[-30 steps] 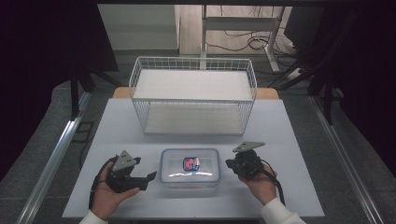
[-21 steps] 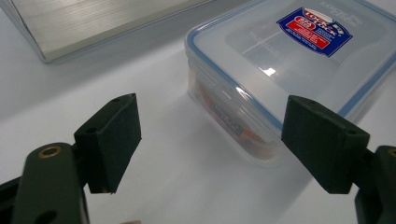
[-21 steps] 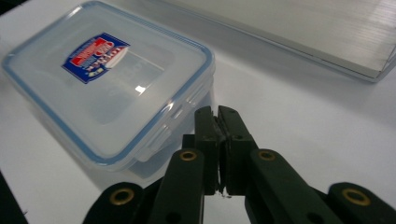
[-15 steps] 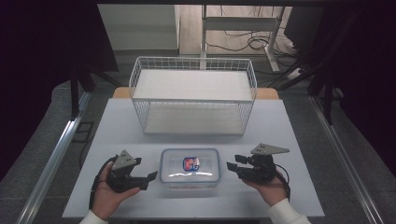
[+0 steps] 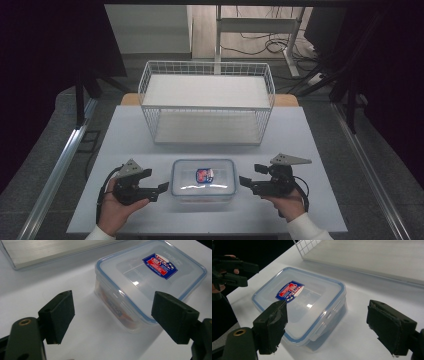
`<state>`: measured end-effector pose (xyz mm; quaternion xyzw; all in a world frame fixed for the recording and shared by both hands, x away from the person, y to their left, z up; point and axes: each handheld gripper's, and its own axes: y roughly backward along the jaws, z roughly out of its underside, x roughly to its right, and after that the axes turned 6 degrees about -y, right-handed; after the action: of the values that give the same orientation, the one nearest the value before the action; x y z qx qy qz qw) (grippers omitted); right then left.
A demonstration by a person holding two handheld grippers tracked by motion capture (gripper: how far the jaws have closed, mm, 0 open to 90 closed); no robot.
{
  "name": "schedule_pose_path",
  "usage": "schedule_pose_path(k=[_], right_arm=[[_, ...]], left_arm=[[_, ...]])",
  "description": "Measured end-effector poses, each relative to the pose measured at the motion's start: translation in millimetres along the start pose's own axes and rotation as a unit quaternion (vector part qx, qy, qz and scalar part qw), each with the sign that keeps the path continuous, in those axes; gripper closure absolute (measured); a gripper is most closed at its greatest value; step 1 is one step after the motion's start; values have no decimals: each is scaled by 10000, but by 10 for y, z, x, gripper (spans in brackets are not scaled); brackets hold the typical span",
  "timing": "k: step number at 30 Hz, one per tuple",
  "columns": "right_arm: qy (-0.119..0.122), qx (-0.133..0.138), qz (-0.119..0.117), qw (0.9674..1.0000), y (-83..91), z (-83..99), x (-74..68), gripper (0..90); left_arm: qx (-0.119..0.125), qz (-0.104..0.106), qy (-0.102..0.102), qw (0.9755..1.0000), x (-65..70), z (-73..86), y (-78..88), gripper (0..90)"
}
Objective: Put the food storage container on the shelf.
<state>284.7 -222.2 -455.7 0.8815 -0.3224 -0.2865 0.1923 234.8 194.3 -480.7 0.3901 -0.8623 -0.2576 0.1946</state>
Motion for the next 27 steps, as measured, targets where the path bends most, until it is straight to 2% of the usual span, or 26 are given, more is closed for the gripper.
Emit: schedule_pose_path(k=[6, 7, 9, 15, 17, 21, 24, 25, 26, 27], right_arm=[[87, -104, 13, 9999, -38, 23, -15, 168], [83, -119, 128, 9998, -48, 25, -21, 159], [41, -127, 139, 9998, -56, 29, -17, 157], [36, -196, 106, 9997, -93, 45, -35, 158], [43, -190, 105, 9998, -106, 46, -35, 158], [-40, -204, 131, 9997, -129, 44, -42, 156], [-19, -224, 122, 9997, -131, 49, -50, 156], [-9, -239, 118, 9996, -134, 52, -56, 156], [-14, -241, 123, 9996, -137, 53, -57, 157], [-25, -242, 134, 9996, -141, 53, -56, 156]], left_arm=[[-59, 76, 79, 9999, -2, -10, -24, 165], [-75, 99, 98, 9999, -8, -11, -32, 151], [-83, 229, 266, 9993, -34, -12, -52, 141], [-134, 379, 479, 9980, -94, -30, -106, 102], [-201, 506, 594, 9968, -130, -46, -158, 96], [-177, 843, 865, 9925, -174, -85, -240, 86], [-244, 963, 956, 9904, -172, -94, -295, 83], [-298, 1042, 1037, 9887, -177, -90, -330, 82], [-298, 1042, 1037, 9887, -177, -90, -330, 82], [-312, 1126, 1204, 9858, -192, -75, -367, 83]])
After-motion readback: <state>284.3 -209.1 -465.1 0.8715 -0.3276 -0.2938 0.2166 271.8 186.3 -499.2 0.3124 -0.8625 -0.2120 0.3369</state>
